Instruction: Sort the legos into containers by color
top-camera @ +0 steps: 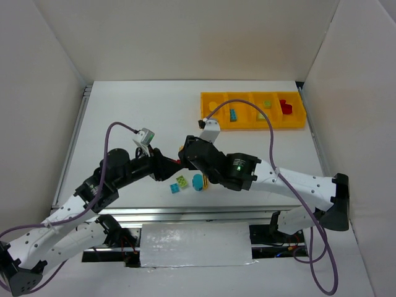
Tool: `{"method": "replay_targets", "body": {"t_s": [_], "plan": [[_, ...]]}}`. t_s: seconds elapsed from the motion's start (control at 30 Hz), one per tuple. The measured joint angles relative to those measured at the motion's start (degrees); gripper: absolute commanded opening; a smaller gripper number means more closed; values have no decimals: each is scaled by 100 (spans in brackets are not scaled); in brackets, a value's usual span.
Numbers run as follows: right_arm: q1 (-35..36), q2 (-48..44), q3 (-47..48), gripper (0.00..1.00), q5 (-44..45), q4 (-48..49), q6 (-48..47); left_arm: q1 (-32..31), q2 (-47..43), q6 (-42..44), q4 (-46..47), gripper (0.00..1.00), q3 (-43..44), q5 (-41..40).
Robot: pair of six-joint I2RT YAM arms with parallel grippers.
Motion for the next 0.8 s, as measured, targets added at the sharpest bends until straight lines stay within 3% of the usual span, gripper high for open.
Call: {"method": "replay_targets", "body": {"t_s": [0.03, 0.1, 0.2, 0.27, 0.6, 0.8], "plan": [[0, -4, 0, 0, -17, 7, 4, 0, 0, -4, 26, 11, 0, 31], [4, -4, -7, 0, -33, 17, -11, -7, 4, -7, 39, 0, 0, 74], [0, -24, -111, 9, -46, 107, -17, -4, 46, -2, 33, 0, 0, 114], [0, -66, -245, 0, -70, 205, -31, -4, 90, 28, 11, 0, 0, 144], [-87, -264, -446, 0, -131, 350, -55, -4, 98, 127, -13, 0, 0, 282], [-662, -588, -627, 0, -146, 376, -107, -4, -37, 160, -138, 0, -52, 273]]}}
